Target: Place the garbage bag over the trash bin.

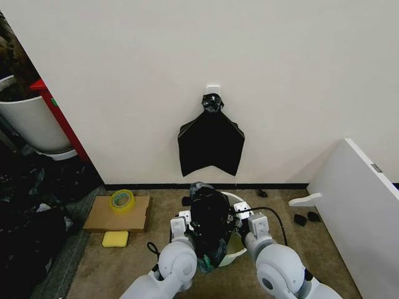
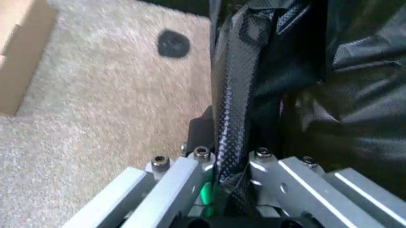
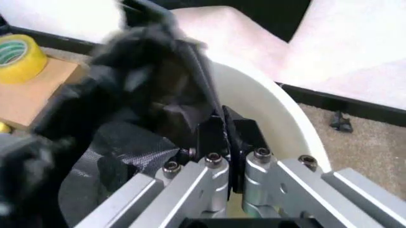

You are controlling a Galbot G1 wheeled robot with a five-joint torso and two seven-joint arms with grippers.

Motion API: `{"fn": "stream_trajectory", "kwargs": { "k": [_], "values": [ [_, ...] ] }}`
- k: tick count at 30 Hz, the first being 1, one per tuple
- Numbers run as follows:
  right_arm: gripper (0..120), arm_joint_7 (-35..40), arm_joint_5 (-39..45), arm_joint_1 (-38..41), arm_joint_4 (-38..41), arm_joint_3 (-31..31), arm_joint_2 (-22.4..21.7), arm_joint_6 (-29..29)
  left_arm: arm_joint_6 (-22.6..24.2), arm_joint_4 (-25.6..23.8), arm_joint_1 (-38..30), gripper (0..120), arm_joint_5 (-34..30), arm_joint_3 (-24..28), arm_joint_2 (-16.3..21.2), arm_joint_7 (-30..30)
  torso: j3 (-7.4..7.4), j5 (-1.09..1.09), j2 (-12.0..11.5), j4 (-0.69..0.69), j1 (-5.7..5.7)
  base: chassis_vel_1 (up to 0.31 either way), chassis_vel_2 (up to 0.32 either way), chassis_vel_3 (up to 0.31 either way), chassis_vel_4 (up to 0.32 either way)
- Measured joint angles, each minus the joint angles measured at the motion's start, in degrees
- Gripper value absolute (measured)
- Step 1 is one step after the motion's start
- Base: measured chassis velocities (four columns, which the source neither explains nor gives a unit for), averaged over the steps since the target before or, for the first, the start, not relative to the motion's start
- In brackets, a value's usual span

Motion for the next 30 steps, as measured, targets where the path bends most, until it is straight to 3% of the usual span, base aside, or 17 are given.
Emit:
{"fn": "stream_trajectory", "kwargs": {
  "k": [10, 30],
  "values": [
    [0, 1.2, 0.1, -0.8, 0.8, 2.5, -0.8, 0.6, -4.5, -5.3, 5.6, 1, 0.3, -5.8, 3.3, 3.9, -0.01, 0.02, 0.0, 0.02, 0.00, 0.000, 0.000, 0.000, 0.000],
    [0, 0.8, 0.9, -1.9, -0.8, 7.7, -4.1, 2.9, -5.3, -8.8, 8.2, 1, -0.1, -9.9, 5.0, 5.2, -0.01, 0.02, 0.0, 0.01, 0.00, 0.000, 0.000, 0.000, 0.000]
  ]
}}
